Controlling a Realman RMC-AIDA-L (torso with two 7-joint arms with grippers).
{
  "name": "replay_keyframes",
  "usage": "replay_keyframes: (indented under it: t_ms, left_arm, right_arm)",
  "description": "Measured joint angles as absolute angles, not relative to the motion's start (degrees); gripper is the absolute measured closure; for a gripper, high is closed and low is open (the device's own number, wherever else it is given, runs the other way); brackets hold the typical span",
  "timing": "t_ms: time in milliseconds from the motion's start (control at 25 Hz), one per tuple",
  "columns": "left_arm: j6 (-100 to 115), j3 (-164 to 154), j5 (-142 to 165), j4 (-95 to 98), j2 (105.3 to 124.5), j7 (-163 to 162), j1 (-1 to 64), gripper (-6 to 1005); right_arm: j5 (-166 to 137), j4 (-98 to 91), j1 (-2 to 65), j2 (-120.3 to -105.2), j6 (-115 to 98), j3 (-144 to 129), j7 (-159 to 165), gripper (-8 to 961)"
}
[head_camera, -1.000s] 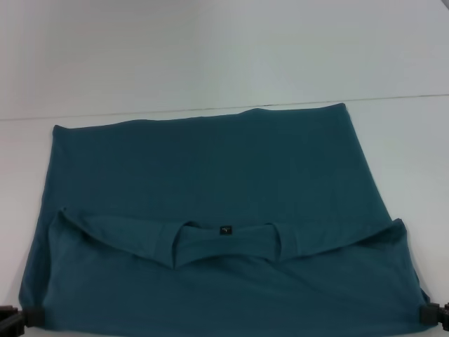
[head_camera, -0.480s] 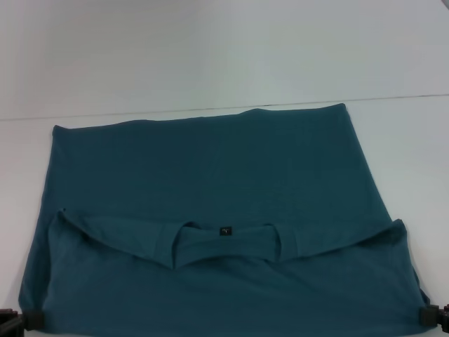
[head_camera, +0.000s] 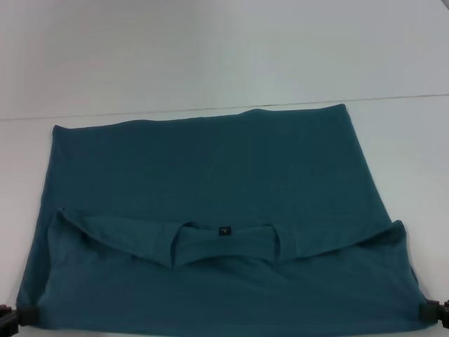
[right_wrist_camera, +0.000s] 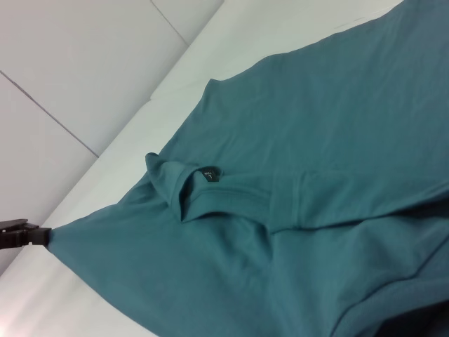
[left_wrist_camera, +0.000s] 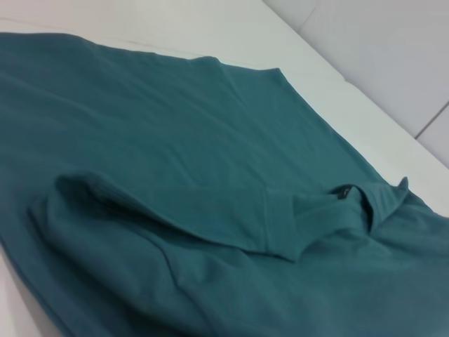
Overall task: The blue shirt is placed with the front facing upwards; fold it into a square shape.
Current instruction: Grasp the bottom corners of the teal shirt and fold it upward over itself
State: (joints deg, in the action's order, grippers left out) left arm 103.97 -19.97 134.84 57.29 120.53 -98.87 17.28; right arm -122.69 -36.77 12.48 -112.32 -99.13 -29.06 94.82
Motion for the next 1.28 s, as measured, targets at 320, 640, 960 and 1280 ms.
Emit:
replay_keyframes:
  t_ms: [320, 640, 960, 1280]
  left_arm:
    - [102.58, -18.19, 133.48, 57.04, 120.22, -99.00, 18.42, 1001]
    - [100.52, -13.46, 131.03, 54.38, 118.67, -99.34, 22.15, 996]
    - [88.19, -13.17, 128.73, 47.06, 117.41, -101.31, 30.92, 985]
    - [68.22, -14.78, 128.62, 37.97, 116.41, -101.62, 41.07, 974]
  right_arm:
    - [-122.37, -36.73, 14.41, -112.59, -98.65, -26.59, 94.75, 916]
    - [-122.24, -36.68, 19.63, -112.46, -97.44, -22.37, 95.58, 916]
    - [-122.07, -36.39, 27.74, -112.99, -87.84, -20.32, 98.34, 916]
    - [-122.09, -31.59, 37.94, -114.91, -68.06, -20.95, 98.76, 916]
